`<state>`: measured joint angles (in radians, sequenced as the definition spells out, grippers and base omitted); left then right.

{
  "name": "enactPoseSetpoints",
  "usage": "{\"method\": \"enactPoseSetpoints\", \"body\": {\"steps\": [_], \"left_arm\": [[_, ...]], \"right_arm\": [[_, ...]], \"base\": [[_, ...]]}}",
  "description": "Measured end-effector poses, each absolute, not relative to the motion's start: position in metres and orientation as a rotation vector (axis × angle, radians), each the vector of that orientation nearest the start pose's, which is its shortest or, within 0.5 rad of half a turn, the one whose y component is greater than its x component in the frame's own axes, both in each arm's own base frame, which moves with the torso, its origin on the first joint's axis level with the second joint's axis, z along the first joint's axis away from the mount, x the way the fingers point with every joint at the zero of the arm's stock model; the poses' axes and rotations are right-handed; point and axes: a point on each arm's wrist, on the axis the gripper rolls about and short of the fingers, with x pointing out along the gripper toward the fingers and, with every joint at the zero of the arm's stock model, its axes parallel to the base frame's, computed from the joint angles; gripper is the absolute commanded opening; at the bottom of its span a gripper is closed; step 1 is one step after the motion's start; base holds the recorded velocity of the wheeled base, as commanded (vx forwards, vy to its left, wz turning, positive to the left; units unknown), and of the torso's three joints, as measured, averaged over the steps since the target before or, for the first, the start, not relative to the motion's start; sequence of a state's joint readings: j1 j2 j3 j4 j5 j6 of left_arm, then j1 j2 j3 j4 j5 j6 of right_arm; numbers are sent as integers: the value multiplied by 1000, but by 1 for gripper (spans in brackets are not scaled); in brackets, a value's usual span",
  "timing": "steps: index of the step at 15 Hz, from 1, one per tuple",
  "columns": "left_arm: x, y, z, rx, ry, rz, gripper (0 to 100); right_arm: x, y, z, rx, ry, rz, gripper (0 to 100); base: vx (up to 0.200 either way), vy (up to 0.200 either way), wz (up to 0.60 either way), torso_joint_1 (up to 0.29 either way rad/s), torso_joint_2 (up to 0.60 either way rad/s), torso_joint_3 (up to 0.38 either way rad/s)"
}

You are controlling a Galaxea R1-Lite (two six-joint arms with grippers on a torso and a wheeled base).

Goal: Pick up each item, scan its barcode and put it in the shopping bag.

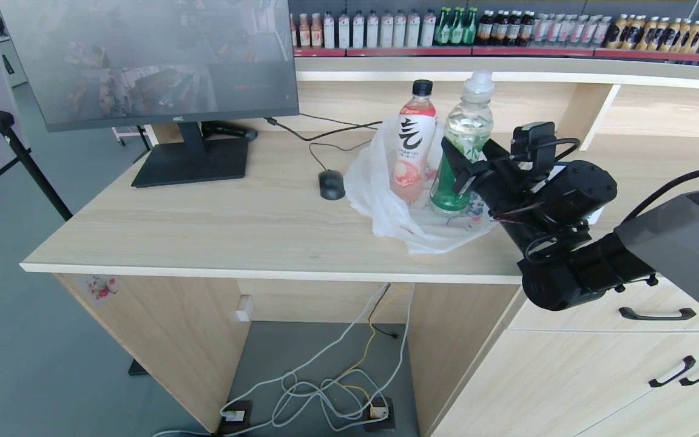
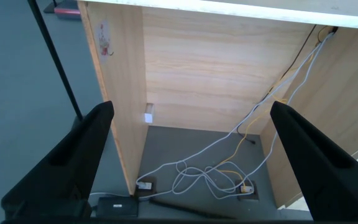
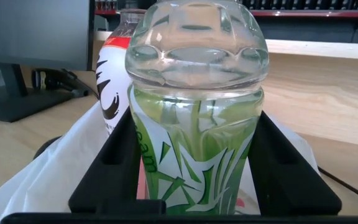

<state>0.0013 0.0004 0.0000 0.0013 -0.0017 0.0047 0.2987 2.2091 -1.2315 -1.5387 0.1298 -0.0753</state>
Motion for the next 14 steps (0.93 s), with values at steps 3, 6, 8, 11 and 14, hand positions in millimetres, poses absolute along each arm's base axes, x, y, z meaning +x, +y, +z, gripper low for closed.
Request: {"method": "enactPoseSetpoints", "body": {"steps": [3,6,8,11,14], "left_arm": [[-23,0,75,5,2,0,100],[-23,0,75,5,2,0,100],[-23,0,75,5,2,0,100],[-23,0,75,4,2,-1,100],[-23,0,75,4,2,0,100]], "right_arm": [[406,128,190,-25,-569,396,0],[406,128,187,-26,-555,398,0],[406,129,185,-26,-550,399,0],[406,128,185,-27,-548,398,0],[406,128,185,-27,-545,399,100]], "base": [[0,0,0,0,0,0],[0,0,0,0,0,0],[0,0,0,0,0,0],[0,0,0,0,0,0],[0,0,0,0,0,0]]}}
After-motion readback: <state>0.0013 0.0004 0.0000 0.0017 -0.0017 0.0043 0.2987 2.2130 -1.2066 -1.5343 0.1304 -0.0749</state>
